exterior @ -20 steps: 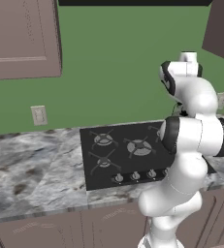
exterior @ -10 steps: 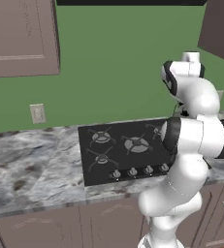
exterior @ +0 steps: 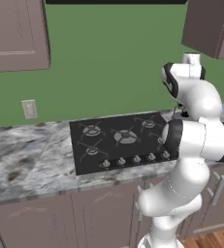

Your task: The kettle is done boiling. Turn off the stove, then wait for 300 timesteps before moving the kettle to the dining table.

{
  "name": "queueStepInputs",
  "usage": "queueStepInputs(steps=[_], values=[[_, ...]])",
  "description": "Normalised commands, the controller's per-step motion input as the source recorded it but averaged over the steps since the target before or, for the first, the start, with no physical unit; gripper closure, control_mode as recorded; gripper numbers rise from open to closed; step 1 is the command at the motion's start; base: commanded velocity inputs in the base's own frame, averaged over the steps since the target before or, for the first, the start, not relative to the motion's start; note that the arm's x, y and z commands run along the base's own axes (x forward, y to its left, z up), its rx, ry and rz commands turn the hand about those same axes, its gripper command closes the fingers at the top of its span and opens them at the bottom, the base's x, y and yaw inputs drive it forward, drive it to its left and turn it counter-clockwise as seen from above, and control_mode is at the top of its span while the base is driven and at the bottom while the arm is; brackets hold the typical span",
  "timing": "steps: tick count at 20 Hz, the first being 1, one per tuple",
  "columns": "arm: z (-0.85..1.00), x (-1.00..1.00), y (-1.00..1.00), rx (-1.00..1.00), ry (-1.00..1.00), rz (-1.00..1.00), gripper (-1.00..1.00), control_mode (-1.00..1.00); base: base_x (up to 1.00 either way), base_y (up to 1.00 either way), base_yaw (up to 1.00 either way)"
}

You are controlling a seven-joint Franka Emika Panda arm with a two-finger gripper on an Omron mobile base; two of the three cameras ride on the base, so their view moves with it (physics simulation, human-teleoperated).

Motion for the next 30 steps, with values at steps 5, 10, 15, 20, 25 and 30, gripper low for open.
queueStepInputs(steps=[5, 10, 15, 20, 25, 30], values=[[0.00, 0.00, 0.00, 0.00, 0.00, 0.00, 1.00, 1.00, -0.34, -0.24, -0.23], [0.00, 0.00, 0.00, 0.00, 0.00, 0.00, 1.00, 1.00, -0.23, -0.13, -0.42], [0.00, 0.00, 0.00, 0.00, 0.00, 0.00, 1.00, 1.00, -0.18, -0.07, -0.46], [0.00, 0.00, 0.00, 0.00, 0.00, 0.00, 1.00, 1.00, -0.16, -0.02, -0.49], [0.00, 0.00, 0.00, 0.00, 0.00, 0.00, 1.00, 1.00, -0.09, -0.13, -0.51], [0.00, 0.00, 0.00, 0.00, 0.00, 0.00, 1.00, 1.00, -0.03, -0.10, -0.56]])
